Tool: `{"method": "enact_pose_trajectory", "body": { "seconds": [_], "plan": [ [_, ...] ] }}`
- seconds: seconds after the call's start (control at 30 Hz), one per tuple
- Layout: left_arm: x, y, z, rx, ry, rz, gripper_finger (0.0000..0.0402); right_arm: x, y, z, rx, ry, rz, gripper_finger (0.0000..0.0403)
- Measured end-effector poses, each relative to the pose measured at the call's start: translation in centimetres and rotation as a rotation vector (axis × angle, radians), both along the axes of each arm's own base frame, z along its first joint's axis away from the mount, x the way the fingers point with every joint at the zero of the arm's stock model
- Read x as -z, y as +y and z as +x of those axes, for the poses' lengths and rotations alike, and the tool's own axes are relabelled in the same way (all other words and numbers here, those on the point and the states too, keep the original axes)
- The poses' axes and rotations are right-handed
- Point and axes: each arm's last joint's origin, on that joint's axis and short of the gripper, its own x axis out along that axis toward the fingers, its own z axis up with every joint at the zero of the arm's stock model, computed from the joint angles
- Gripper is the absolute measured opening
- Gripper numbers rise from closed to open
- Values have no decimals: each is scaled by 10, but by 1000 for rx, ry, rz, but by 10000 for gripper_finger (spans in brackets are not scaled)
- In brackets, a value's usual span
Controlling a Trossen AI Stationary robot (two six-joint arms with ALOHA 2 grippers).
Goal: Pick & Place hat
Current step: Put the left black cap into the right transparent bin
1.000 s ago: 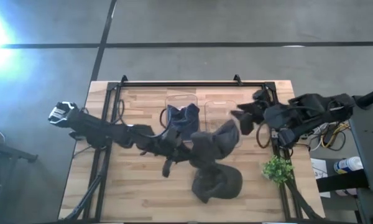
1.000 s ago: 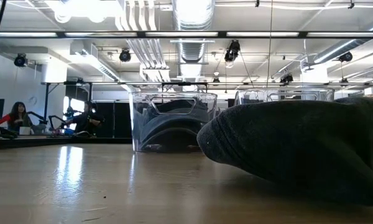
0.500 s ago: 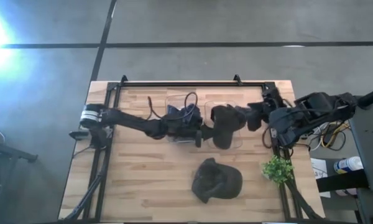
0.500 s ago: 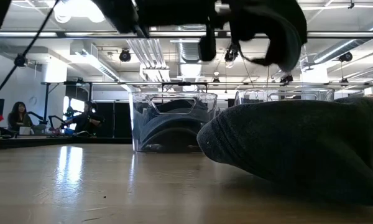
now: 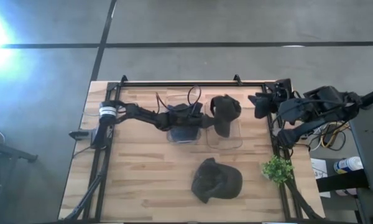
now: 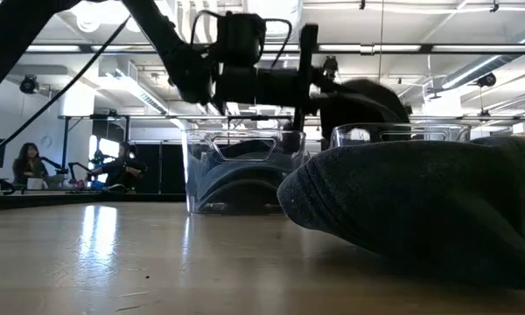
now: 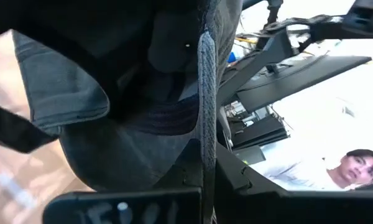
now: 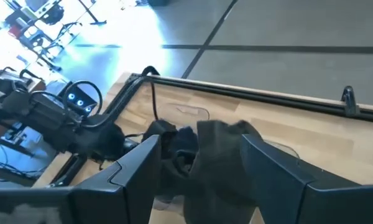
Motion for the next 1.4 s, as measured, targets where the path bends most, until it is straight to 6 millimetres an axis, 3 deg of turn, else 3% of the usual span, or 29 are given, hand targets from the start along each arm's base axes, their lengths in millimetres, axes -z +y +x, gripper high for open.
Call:
{"method": "enact_pose_trajectory", "body": {
  "seconds": [0.43, 0.83, 1.03, 1.13, 1.3, 1.4],
  "plan": [
    [21, 5, 12, 68, -9, -74, 5, 1, -5, 3, 25, 20, -10, 217],
    [1, 3, 5, 66, 289, 42, 73, 1, -4, 3, 21, 15, 7, 217],
    [-3, 3, -1, 22, 340, 40, 84, 4, -2, 6, -18, 27, 66, 217],
    [-3, 4, -2, 10, 348, 17, 77, 18, 2, 19, -89, 114, 173, 217],
    [-6, 5, -4, -28, 374, -19, 69, 70, 10, 53, -102, 414, 265, 217],
    [-11, 5, -8, -39, 387, -21, 71, 94, 8, 67, -77, 491, 251, 217]
  ]
}}
